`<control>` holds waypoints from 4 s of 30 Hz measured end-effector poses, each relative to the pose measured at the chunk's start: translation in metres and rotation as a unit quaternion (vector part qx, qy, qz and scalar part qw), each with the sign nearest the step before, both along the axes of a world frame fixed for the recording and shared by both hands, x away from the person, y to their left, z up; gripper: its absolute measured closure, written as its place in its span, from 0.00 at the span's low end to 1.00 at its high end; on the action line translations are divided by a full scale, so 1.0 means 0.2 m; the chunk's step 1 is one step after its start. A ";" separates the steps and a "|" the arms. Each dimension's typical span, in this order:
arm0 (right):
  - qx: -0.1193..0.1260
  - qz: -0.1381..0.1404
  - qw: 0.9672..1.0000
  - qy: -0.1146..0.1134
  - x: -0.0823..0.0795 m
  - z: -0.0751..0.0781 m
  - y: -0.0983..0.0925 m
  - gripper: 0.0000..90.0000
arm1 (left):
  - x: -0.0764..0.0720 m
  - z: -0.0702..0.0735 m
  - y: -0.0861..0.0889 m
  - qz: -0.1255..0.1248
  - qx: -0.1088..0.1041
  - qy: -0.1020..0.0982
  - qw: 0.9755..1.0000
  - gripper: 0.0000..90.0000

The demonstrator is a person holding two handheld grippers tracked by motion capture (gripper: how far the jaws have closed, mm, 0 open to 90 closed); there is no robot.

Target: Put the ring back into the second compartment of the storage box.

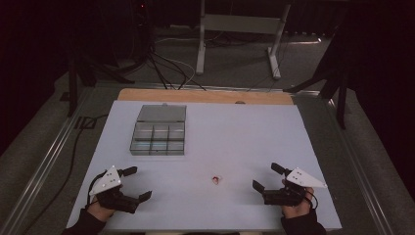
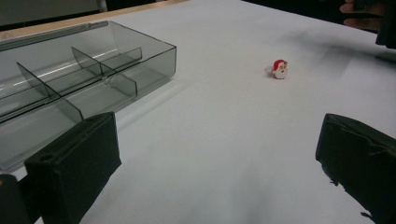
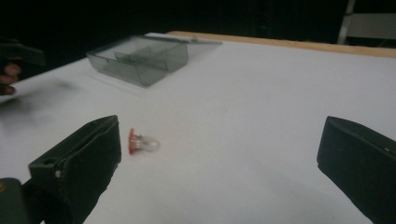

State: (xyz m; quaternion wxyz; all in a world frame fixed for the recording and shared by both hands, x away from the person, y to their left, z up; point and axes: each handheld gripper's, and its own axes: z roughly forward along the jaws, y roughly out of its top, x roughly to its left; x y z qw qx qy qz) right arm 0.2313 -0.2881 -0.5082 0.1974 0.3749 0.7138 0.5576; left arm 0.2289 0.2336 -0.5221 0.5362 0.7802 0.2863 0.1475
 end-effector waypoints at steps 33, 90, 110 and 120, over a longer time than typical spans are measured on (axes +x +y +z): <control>-0.022 0.014 1.000 -0.017 -0.02 0.00 0.04 0.00 | 0.01 0.05 0.00 0.010 -0.017 0.021 1.000 0.00; -0.012 0.010 1.000 -0.015 -0.02 0.00 0.04 0.00 | 0.22 0.27 -0.43 -0.072 -0.029 0.031 0.997 0.00; -0.009 0.012 1.000 -0.013 -0.02 0.00 0.04 0.00 | 0.25 0.24 -0.68 -0.091 -0.014 0.042 0.995 0.00; -0.009 0.011 1.000 -0.012 -0.02 0.00 0.03 0.00 | 0.26 0.20 -0.78 -0.085 0.001 0.048 0.995 0.00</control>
